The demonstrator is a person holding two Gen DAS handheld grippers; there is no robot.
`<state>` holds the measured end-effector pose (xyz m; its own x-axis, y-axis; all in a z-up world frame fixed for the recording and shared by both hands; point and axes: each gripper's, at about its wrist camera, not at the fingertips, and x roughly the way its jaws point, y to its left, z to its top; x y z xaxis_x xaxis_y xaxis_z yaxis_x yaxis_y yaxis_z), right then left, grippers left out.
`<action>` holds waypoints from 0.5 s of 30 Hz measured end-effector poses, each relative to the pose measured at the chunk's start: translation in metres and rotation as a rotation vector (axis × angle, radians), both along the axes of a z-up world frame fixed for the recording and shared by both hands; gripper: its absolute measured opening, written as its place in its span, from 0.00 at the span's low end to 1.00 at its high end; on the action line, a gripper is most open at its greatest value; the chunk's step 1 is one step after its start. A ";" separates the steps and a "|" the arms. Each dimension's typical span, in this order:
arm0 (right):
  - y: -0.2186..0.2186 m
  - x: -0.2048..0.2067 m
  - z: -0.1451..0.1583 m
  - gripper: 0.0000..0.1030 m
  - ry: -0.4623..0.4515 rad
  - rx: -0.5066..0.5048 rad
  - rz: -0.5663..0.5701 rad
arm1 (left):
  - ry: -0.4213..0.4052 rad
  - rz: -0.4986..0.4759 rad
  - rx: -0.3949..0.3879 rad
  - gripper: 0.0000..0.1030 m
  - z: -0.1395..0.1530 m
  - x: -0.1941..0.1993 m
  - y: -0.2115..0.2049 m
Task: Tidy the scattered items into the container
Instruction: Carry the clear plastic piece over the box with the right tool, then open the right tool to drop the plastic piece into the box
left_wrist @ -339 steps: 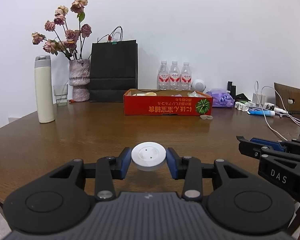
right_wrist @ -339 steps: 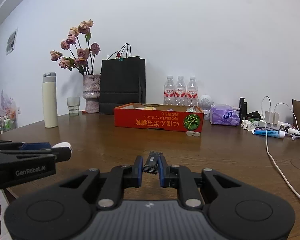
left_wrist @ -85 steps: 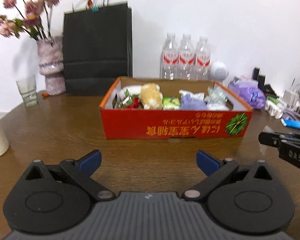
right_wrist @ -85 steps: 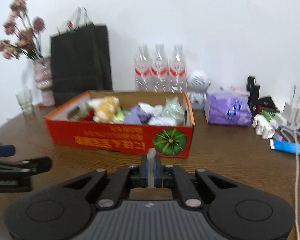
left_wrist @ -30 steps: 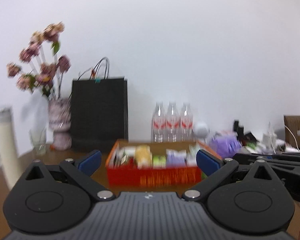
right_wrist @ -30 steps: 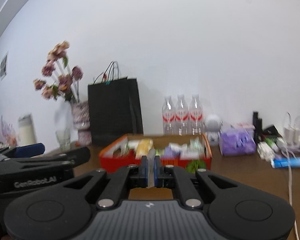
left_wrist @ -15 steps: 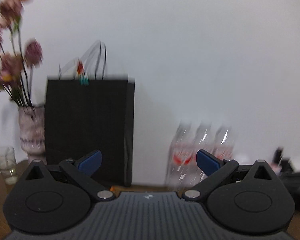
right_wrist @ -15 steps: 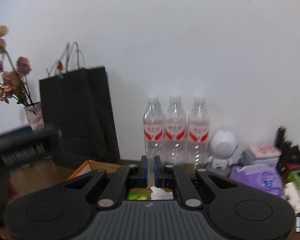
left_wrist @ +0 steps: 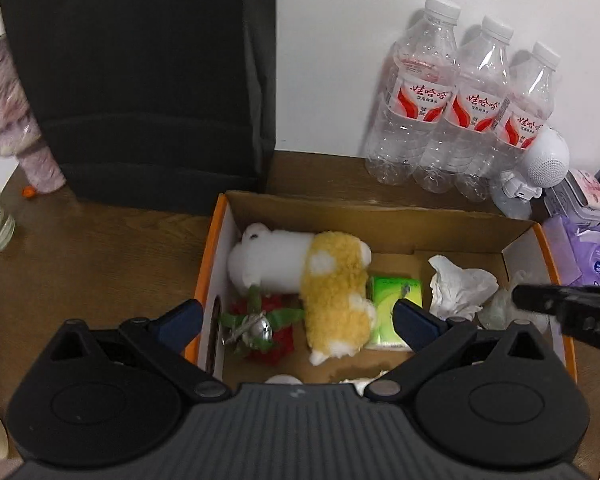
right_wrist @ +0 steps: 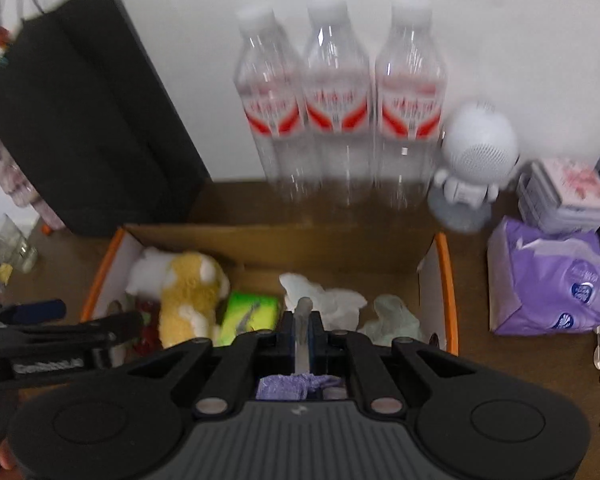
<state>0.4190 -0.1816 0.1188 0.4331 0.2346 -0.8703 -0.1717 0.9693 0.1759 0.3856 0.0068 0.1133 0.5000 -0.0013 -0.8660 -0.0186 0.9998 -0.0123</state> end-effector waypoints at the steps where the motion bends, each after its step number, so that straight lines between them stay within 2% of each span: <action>1: 0.001 0.006 -0.006 0.05 0.035 -0.013 -0.003 | 0.025 -0.005 0.004 1.00 -0.005 0.004 -0.001; 3: 0.003 0.018 -0.017 0.05 0.085 -0.037 -0.017 | 0.096 -0.010 0.006 1.00 -0.017 0.016 -0.002; 8: 0.008 0.043 -0.045 0.07 0.161 -0.048 -0.045 | 0.188 0.010 -0.011 1.00 -0.044 0.034 -0.002; 12: 0.009 0.054 -0.074 0.09 0.213 -0.093 -0.056 | 0.224 -0.015 0.027 1.00 -0.055 0.040 -0.006; 15: 0.005 0.055 -0.087 0.14 0.218 -0.070 -0.071 | 0.236 -0.026 0.017 1.00 -0.060 0.040 -0.006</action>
<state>0.4740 -0.1766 0.0318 0.2459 0.1460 -0.9582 -0.0679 0.9888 0.1332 0.4259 0.0006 0.0534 0.2839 0.0044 -0.9589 0.0068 1.0000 0.0066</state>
